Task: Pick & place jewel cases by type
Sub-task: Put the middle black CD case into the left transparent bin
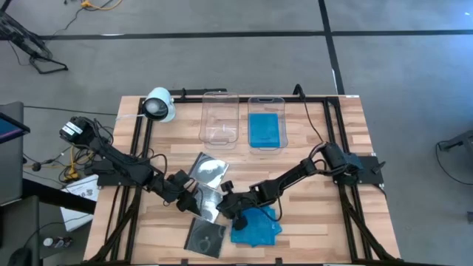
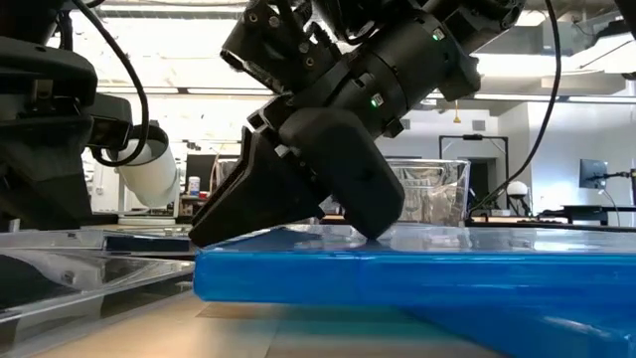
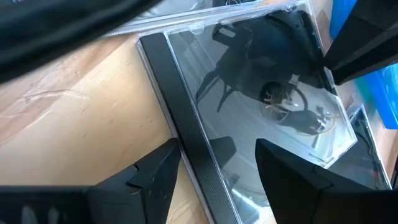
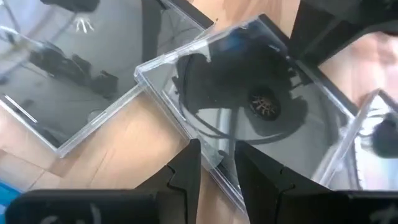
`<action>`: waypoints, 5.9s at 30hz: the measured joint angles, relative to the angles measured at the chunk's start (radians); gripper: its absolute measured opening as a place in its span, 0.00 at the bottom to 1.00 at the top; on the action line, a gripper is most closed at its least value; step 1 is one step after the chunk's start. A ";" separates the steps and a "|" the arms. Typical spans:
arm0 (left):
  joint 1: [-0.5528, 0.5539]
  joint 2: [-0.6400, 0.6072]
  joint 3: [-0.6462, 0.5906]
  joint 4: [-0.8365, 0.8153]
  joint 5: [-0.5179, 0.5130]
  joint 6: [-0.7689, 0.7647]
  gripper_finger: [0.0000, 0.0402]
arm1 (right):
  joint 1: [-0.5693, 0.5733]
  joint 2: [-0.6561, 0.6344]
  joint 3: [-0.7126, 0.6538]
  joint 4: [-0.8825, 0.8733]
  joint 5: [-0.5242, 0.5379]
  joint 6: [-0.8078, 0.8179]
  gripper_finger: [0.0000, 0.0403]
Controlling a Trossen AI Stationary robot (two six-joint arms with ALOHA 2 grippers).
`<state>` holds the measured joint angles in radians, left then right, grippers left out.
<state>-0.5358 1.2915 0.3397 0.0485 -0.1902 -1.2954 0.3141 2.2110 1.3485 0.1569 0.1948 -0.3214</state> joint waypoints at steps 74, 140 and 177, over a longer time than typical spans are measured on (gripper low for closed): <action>0.034 0.005 -0.007 0.133 0.000 0.030 0.52 | -0.067 -0.049 0.022 -0.325 -0.199 0.299 0.29; -0.023 -0.194 -0.002 0.195 -0.323 0.208 0.52 | -0.088 -0.044 0.018 -0.284 -0.024 0.348 0.24; 0.047 -0.021 -0.011 0.220 -0.148 0.144 0.63 | -0.104 -0.040 0.023 -0.231 -0.023 0.338 0.24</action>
<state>-0.4884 1.2705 0.3289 0.2688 -0.3381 -1.1517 0.2096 2.1712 1.3716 -0.0746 0.1721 0.0166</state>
